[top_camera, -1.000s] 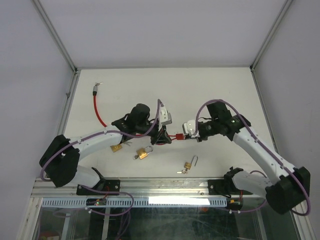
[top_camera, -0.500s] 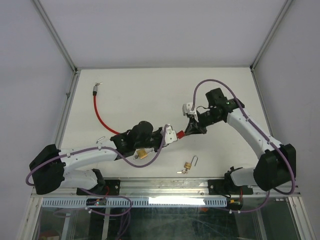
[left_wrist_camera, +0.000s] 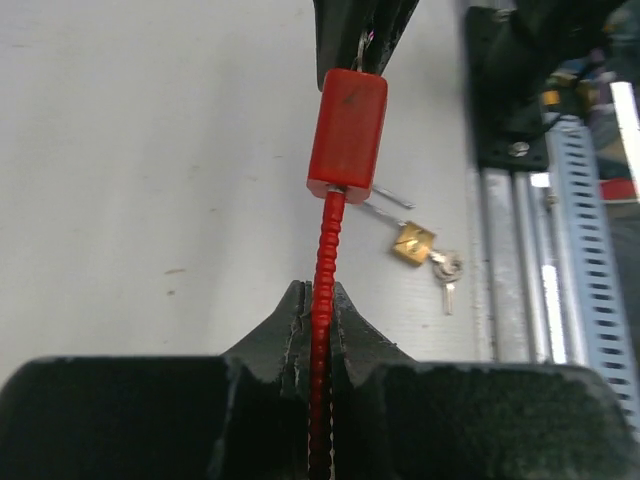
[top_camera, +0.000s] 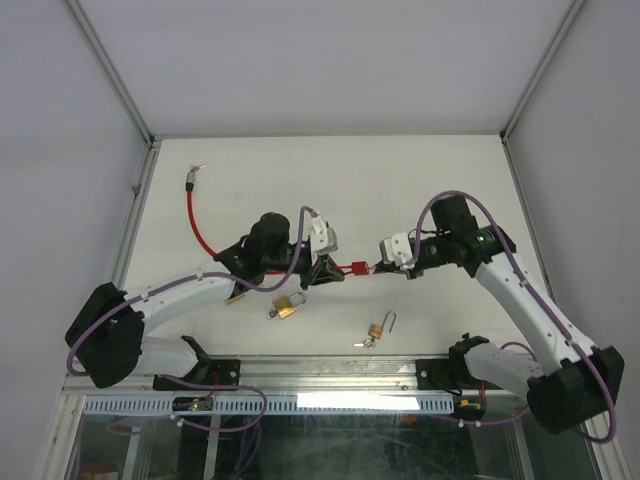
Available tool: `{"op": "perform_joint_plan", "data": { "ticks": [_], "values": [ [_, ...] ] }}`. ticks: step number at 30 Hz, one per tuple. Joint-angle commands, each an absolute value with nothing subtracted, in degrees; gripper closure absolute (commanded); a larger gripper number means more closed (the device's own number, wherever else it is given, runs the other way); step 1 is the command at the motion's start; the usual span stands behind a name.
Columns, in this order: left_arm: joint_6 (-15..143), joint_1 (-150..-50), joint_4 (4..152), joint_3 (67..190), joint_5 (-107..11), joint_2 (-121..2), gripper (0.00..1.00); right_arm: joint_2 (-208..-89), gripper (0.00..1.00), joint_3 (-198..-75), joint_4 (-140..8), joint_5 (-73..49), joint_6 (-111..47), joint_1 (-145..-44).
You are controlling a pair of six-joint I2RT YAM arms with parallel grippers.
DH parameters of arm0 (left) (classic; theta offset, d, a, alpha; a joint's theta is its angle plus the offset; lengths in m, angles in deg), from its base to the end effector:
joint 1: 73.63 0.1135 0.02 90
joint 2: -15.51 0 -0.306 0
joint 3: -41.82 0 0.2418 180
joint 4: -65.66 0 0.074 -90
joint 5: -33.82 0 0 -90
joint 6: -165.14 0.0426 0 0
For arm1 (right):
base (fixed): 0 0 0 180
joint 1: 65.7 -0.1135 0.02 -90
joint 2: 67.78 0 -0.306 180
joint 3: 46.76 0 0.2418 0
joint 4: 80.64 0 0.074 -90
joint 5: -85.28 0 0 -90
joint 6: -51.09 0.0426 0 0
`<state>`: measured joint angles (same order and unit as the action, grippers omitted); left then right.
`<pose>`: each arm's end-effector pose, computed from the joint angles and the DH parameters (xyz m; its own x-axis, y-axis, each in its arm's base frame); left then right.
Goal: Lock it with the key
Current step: Remove the key from the lock, then place the lock at the center of the board.
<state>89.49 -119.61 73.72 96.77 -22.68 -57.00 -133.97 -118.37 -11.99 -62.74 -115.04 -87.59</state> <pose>0.1619 -0.2014 0.2850 -0.0568 0.3562 -0.9327 0.9905 0.1376 -0.0077 0.1542 0.1009 0.3301 0.3373 -0.4186 -0.8432 -0.9366 -0.2395 -0.2557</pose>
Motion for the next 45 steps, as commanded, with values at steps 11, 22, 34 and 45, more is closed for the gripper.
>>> {"op": "perform_joint_plan", "data": {
  "ticks": [11,22,34,45],
  "values": [
    [101.1,-128.6,79.4,100.0,-41.6,-56.4,1.0,-133.5,1.0,-118.4,-15.4,-49.3,-107.2,-83.4],
    [85.3,-120.7,68.3,92.1,-40.4,-50.7,1.0,-144.0,1.0,-122.7,-17.2,-58.8,-96.4,-76.1],
    [42.6,-90.2,43.1,91.6,-25.6,-65.4,1.0,-167.8,1.0,-134.9,-41.1,-55.6,-59.9,-82.2],
    [24.2,-76.3,41.0,102.9,-29.8,-90.1,1.0,-200.4,0.95,-174.4,-42.2,-39.2,-35.5,-95.4]
  ]
}}
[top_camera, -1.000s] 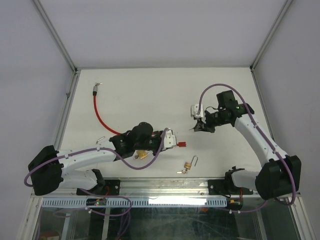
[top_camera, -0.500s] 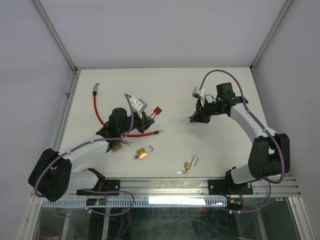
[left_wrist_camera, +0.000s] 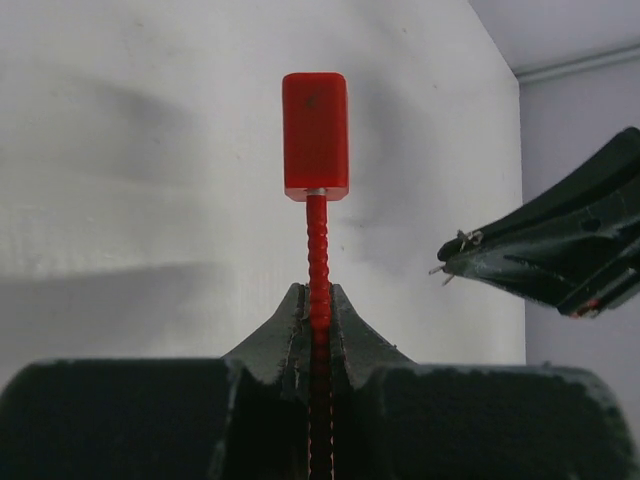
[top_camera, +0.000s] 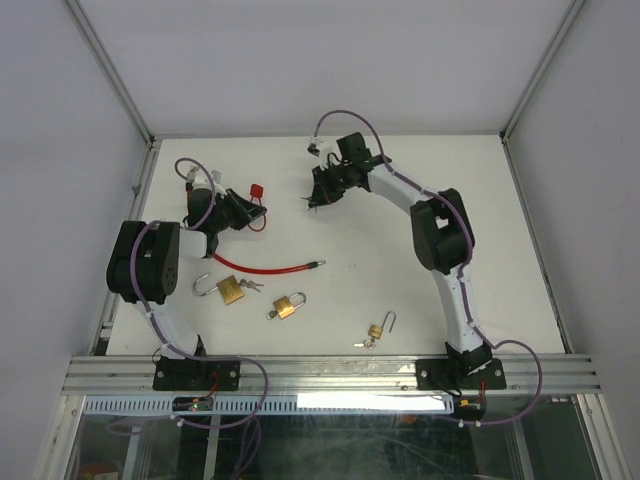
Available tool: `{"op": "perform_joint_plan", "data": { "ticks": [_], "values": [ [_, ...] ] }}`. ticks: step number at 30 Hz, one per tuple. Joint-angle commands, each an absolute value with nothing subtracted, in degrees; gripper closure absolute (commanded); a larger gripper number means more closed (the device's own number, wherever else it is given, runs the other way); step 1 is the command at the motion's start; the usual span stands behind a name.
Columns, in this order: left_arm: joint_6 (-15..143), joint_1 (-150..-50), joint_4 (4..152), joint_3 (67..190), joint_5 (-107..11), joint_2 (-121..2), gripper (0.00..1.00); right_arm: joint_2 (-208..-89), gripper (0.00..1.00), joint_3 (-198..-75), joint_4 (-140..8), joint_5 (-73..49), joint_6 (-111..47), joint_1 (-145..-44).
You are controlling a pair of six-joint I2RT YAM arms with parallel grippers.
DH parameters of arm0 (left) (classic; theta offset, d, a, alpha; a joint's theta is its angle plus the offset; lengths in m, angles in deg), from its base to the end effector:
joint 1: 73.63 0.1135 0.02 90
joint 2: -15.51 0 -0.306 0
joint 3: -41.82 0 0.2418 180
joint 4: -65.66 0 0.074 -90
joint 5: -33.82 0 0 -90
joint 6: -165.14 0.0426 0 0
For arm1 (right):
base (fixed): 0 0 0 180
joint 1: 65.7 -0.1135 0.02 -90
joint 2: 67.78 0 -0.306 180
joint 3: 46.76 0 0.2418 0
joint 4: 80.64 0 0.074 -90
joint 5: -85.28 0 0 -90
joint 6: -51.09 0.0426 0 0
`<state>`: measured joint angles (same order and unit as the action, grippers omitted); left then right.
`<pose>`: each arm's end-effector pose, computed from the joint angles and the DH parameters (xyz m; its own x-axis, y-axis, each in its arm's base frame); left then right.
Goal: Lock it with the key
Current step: Place the key at the center of the board.
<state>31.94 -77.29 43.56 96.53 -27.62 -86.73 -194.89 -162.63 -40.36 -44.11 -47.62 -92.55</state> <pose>0.3467 -0.0426 0.1863 -0.6457 -0.5612 -0.5178 0.0616 0.6376 -0.7679 0.4413 0.2537 0.2267 -0.5842 -0.4269 -0.6903 -0.7990 0.4517 0.3968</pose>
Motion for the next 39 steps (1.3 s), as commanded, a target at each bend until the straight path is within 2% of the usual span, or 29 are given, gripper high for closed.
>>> {"op": "perform_joint_plan", "data": {
  "ticks": [1,8,10,17,24,32,39],
  "values": [
    [24.0,-76.2,43.8,104.8,-31.6,-91.5,1.0,-202.3,0.94,-176.9,-42.8,-39.4,-33.9,-95.9],
    [23.5,-76.3,59.3,115.4,-42.1,-96.3,0.96,-213.6,0.91,-192.9,-43.5,-33.5,-26.1,-99.4],
    [23.5,-76.3,61.5,117.0,-43.8,-96.7,0.95,-214.9,0.84,-194.2,-44.8,-30.4,-25.3,-100.8],
    [24.6,-76.2,65.6,119.9,-44.9,-97.5,0.62,-217.9,0.68,-198.9,-44.4,-29.4,-26.2,-102.8],
    [31.9,-77.5,70.6,121.0,-50.3,-91.8,0.49,-210.9,0.51,-199.6,-38.5,-30.9,-38.0,-102.2],
    [48.2,-84.2,77.5,119.3,-65.5,-81.0,0.4,-188.9,0.49,-182.1,-31.5,-35.0,-58.7,-101.4],
    [52.3,-85.3,70.5,107.0,-64.3,-62.8,0.37,-163.4,0.49,-156.9,-30.2,-34.4,-69.3,-99.1]
  ]
}}
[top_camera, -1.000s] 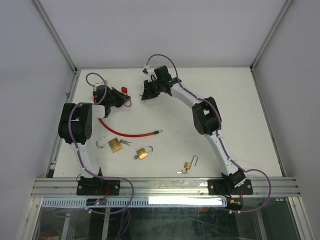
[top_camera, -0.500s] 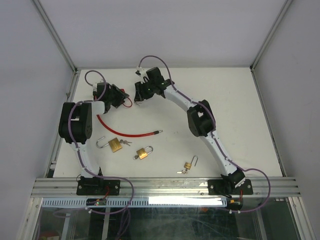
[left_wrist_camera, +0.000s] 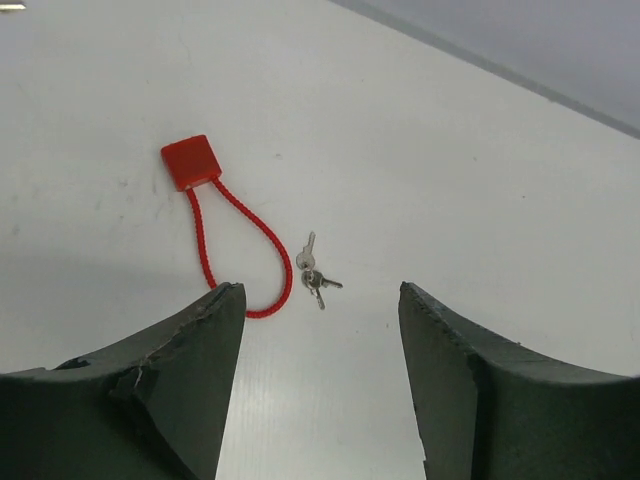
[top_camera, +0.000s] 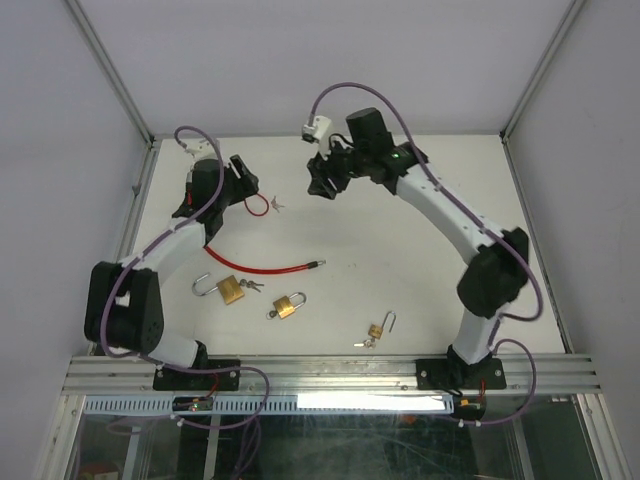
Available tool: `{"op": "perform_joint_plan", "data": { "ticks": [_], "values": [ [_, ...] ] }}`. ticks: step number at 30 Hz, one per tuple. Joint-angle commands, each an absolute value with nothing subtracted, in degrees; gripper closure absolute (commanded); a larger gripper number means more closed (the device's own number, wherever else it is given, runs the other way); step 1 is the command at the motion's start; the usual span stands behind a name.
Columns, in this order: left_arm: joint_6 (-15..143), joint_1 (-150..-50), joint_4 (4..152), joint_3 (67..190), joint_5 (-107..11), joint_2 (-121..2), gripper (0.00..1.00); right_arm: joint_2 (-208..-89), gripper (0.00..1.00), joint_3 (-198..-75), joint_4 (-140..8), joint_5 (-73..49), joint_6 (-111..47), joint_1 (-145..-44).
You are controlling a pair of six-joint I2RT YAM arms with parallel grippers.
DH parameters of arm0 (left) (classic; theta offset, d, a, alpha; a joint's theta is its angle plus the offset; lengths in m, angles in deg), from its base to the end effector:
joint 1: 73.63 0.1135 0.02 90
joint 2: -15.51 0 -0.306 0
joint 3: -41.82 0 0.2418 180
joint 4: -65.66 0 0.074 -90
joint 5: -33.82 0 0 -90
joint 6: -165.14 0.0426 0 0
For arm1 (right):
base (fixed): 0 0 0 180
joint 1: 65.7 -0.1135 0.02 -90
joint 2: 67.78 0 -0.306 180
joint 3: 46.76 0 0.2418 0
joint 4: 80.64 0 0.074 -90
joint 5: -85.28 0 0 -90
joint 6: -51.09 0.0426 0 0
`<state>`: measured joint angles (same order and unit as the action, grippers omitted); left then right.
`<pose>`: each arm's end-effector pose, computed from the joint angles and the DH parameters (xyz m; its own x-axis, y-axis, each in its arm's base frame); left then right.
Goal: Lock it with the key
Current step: Place the key at the center of the board, then pick up the lock from the center of the board.
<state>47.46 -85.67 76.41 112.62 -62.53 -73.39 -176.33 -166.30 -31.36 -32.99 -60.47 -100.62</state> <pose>0.3392 -0.0675 0.2882 -0.4702 -0.3718 -0.8004 -0.1195 0.9254 -0.3596 0.3511 0.2697 0.3806 -0.1753 -0.5171 -0.8378 -0.9391 0.3434 -0.0155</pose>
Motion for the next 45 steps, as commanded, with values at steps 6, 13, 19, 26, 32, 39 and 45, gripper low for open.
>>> {"op": "perform_joint_plan", "data": {
  "ticks": [6,13,19,26,32,39,45],
  "values": [
    [49.5,-85.3,57.0,90.8,-58.5,-43.9,0.15,-146.0,0.46,-142.9,-29.3,-39.2,-70.4,-93.8],
    [41.0,-84.8,49.2,80.0,-49.4,-30.8,0.01,-133.0,0.39,-126.3,-39.2,-61.4,-65.9,-81.6],
    [36.3,-84.9,62.7,86.8,-35.1,-33.2,0.01,-131.4,0.39,-119.4,-43.7,-74.2,-64.2,-75.1],
    [41.9,-96.2,73.7,88.3,-40.6,-33.6,0.04,-131.3,0.39,-119.0,-37.8,-78.7,-73.7,-74.5],
    [42.3,-102.4,74.4,85.5,-42.4,-32.0,0.02,-131.2,0.37,-117.6,-35.2,-79.2,-79.3,-74.5],
    [33.8,-102.4,58.5,75.6,-36.9,-28.5,0.01,-131.2,0.36,-117.4,-33.1,-78.3,-81.9,-74.1],
    [31.9,-102.5,61.2,75.1,-36.3,-28.8,0.03,-131.8,0.36,-117.3,-33.3,-75.8,-82.1,-74.0]
  ]
}}
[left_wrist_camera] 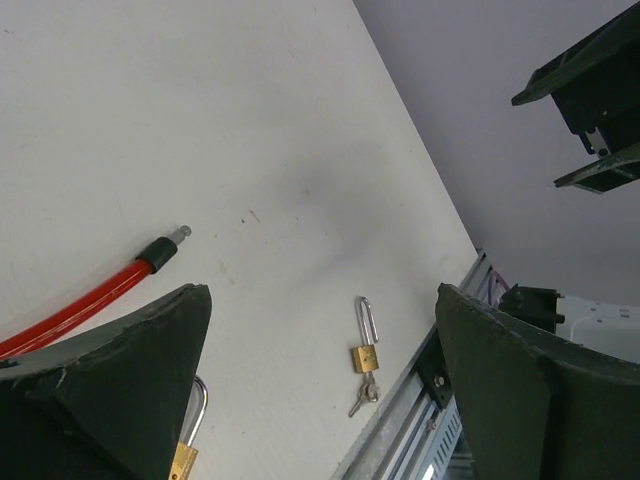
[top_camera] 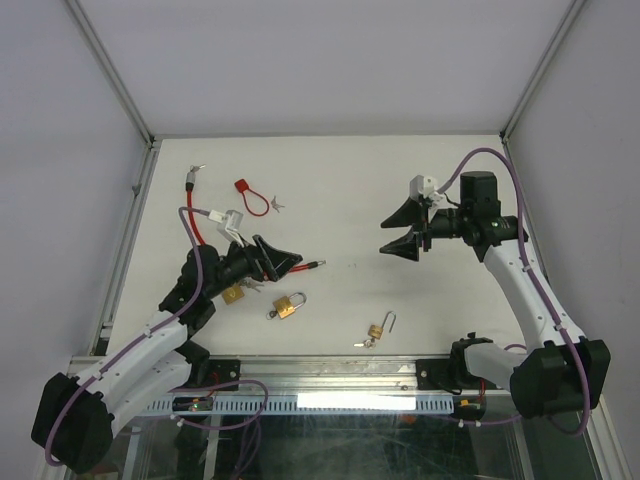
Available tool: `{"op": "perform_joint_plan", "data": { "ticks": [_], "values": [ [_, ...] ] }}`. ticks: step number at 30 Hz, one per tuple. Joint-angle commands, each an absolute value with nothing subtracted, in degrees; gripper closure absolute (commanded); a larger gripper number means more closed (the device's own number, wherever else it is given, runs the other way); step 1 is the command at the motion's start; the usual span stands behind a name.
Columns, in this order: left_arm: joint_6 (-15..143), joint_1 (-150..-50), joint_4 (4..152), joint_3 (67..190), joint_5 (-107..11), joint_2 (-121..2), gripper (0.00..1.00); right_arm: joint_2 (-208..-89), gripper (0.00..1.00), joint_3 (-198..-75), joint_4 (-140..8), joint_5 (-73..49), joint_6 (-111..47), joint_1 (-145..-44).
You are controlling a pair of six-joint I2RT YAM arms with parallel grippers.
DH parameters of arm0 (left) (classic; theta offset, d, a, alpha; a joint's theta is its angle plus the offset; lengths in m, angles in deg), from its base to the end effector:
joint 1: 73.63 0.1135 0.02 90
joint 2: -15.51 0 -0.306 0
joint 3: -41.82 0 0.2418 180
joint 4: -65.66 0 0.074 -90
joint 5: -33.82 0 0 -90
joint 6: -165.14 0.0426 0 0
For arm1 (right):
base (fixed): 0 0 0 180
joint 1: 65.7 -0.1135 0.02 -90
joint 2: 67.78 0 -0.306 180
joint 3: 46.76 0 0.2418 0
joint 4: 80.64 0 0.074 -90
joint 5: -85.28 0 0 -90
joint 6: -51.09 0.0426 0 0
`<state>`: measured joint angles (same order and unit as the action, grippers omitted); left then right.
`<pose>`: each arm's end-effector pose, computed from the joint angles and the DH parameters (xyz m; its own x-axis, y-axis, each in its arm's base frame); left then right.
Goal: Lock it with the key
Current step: Pick up the lock from the center of the board.
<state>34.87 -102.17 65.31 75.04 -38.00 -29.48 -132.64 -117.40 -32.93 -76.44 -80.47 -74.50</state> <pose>0.1276 -0.0845 0.2578 -0.5998 -0.3729 -0.7080 0.4389 0.5865 -0.6807 0.1871 0.0699 0.3565 0.0008 -0.2104 -0.9776 -0.9964 0.0833 -0.0188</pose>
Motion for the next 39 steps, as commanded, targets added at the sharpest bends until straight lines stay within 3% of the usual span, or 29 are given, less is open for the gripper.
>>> {"op": "perform_joint_plan", "data": {
  "ticks": [1,7,18,28,39],
  "values": [
    [31.9,-102.8,61.2,74.9,-36.7,-28.9,0.04,-131.8,0.36,-117.3,-33.3,-75.4,-82.2,-73.9],
    [38.1,-111.0,62.9,76.1,-43.7,-32.1,0.07,-133.2,0.36,-116.8,-32.5,-74.3,-84.9,-73.0],
    [51.3,-134.5,64.0,81.4,-69.9,-41.7,0.11,-134.0,0.35,-114.6,-30.8,-73.4,-91.2,-69.6],
    [46.5,-136.1,53.5,75.6,-69.6,-43.3,0.07,-136.0,0.35,-113.3,-32.3,-73.2,-91.2,-65.0],
    [48.3,-139.4,60.9,84.8,-72.4,-54.4,0.12,-135.1,0.35,-112.9,-32.5,-72.7,-91.6,-63.7]
  ]
}}
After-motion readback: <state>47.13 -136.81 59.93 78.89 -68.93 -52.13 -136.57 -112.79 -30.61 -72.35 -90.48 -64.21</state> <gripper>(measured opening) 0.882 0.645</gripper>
